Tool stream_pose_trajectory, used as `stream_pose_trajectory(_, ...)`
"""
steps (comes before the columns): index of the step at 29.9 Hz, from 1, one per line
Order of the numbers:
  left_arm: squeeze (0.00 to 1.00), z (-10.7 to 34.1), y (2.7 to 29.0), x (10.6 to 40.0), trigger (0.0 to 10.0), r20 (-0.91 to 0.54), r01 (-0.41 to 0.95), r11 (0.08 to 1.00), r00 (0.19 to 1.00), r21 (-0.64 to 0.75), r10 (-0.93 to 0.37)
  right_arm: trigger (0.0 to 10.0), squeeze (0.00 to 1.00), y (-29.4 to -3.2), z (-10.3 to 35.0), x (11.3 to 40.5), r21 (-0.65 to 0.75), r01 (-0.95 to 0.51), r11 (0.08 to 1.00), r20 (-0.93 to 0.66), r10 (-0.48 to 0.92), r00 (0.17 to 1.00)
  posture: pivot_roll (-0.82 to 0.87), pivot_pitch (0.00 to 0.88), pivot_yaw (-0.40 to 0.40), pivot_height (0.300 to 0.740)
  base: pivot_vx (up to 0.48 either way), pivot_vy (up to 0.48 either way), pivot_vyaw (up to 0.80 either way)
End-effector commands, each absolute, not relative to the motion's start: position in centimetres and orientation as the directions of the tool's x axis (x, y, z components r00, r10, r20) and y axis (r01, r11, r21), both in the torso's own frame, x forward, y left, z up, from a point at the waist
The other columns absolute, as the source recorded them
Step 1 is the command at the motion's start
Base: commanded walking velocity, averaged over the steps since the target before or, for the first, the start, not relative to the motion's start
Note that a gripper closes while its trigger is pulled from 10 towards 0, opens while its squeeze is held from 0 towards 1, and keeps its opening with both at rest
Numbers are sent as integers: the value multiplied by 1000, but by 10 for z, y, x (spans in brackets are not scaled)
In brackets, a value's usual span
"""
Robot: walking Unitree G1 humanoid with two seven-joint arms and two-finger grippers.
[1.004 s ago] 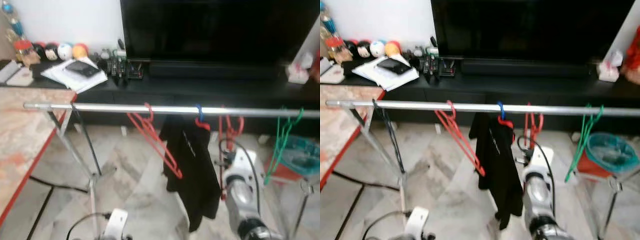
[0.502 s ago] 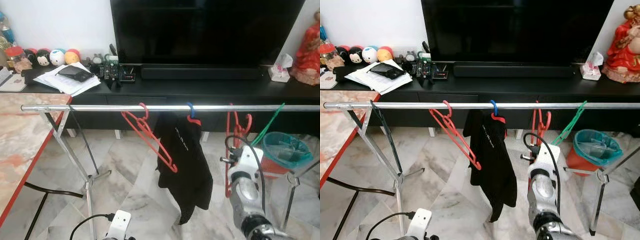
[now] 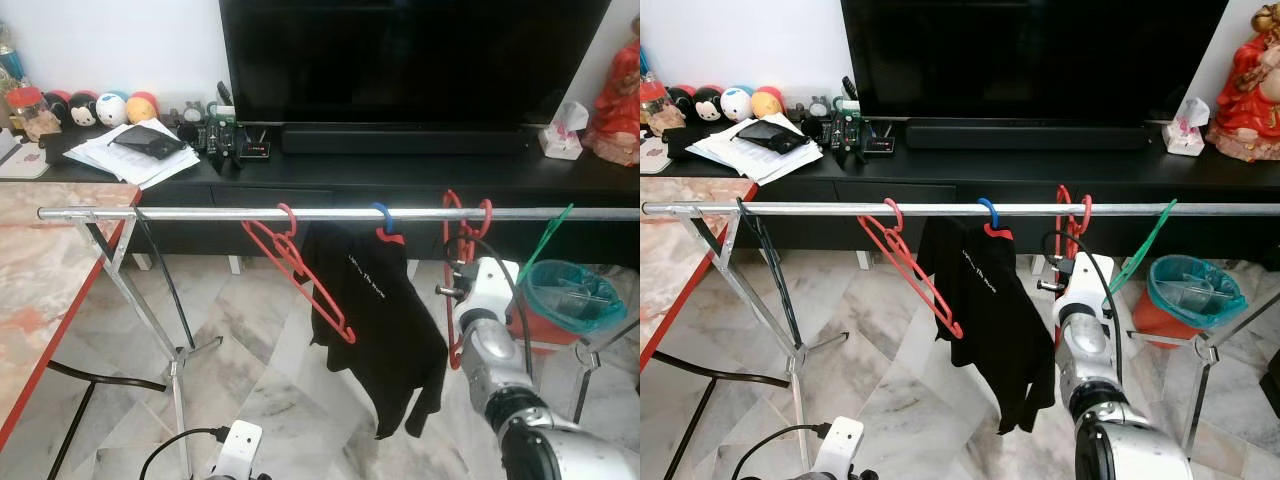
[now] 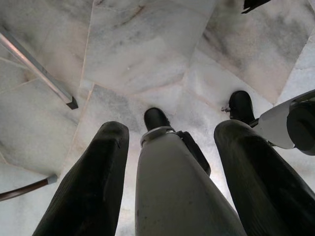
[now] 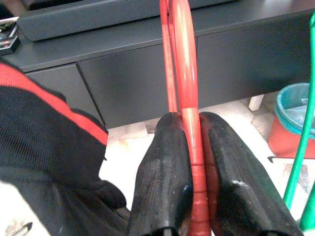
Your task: Hang hanger
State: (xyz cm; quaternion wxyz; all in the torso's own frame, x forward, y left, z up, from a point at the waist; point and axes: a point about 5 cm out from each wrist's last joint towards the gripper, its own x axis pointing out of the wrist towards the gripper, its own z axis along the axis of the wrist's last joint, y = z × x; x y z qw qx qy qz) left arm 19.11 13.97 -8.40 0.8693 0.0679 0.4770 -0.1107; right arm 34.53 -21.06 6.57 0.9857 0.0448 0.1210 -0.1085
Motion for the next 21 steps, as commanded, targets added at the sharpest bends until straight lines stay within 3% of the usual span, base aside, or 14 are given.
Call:
stream_pose_trajectory(1,0,-85,139,190,10000,-850,264,964,510,11,-130,10000,0,-214,71,351,38,223,974,-280,-203,938,3,0,-12,740,0,0,0)
stream_pose_trajectory(21,0,-85,140,190,10000,-851,270,963,509,14,-131,10000,0,-219,89,367,38,237,971,-416,-200,887,11,0,-10,740,0,0,0)
